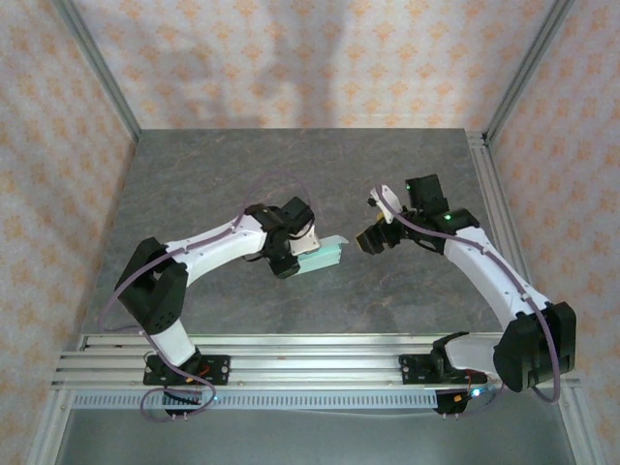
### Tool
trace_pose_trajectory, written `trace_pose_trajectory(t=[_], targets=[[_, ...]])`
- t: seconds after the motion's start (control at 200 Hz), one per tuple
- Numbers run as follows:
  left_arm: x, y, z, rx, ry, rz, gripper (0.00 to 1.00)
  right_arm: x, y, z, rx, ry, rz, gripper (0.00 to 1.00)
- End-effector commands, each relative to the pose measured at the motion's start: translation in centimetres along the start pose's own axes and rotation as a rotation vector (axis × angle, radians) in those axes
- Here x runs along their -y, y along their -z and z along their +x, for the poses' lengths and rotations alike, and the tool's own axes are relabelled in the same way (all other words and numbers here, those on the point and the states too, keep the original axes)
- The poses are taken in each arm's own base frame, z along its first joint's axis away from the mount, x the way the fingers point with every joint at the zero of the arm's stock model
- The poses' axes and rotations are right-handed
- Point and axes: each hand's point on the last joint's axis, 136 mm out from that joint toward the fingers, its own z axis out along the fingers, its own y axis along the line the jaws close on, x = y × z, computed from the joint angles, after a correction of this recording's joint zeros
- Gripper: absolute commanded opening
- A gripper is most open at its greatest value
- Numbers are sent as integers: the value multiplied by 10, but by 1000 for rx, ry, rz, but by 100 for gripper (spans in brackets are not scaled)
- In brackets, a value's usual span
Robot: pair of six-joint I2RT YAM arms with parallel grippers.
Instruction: Fold the paper box
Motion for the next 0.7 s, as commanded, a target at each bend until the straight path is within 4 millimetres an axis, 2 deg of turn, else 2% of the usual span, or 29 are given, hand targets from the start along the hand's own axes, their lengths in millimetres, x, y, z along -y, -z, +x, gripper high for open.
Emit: trace_pose_trajectory(t=[0.0, 0.13, 0.375, 0.546, 0.696], targets=[[6, -5, 10, -66, -30, 50, 49, -4, 2, -5, -25, 70, -9, 85], [6, -4, 5, -35, -14, 62, 59, -6, -4, -6, -34, 101, -24, 85], [3, -3, -1, 19, 23, 87, 67, -25, -19, 3, -49, 292, -101, 84], [6, 3, -4, 50, 33, 104, 73, -30, -26, 4, -56, 344, -122, 83], [5, 2, -4, 53, 40, 102, 73, -32, -35, 8, -91, 363, -142, 76]])
